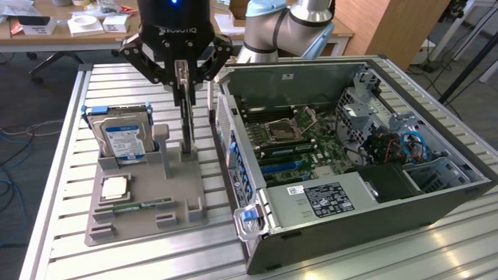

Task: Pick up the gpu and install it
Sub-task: 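Pick up the gpu and move the gpu toward the slot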

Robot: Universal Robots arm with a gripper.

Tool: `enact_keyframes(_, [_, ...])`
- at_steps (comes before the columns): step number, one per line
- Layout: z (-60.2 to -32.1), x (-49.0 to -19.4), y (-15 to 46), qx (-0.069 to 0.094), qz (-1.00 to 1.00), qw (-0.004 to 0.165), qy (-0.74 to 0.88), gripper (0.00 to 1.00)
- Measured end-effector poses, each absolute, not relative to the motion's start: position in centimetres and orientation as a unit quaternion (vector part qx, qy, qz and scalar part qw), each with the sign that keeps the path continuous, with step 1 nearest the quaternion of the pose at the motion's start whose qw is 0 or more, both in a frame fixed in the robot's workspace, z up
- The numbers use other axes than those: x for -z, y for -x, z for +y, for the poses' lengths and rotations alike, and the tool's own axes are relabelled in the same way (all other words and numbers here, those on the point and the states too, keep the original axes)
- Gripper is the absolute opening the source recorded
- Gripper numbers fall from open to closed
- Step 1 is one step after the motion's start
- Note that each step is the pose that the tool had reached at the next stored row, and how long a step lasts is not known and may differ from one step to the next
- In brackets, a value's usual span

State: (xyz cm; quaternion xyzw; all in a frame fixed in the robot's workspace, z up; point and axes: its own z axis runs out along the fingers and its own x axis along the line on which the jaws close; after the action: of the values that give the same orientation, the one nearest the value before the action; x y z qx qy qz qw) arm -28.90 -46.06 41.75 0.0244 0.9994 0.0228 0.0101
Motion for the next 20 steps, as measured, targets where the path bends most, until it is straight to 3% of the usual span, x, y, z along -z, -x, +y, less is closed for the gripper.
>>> enact_keyframes(20, [-46.1,-44.2,28.9,-0.023,0.999,0.010,-0.024,0.26])
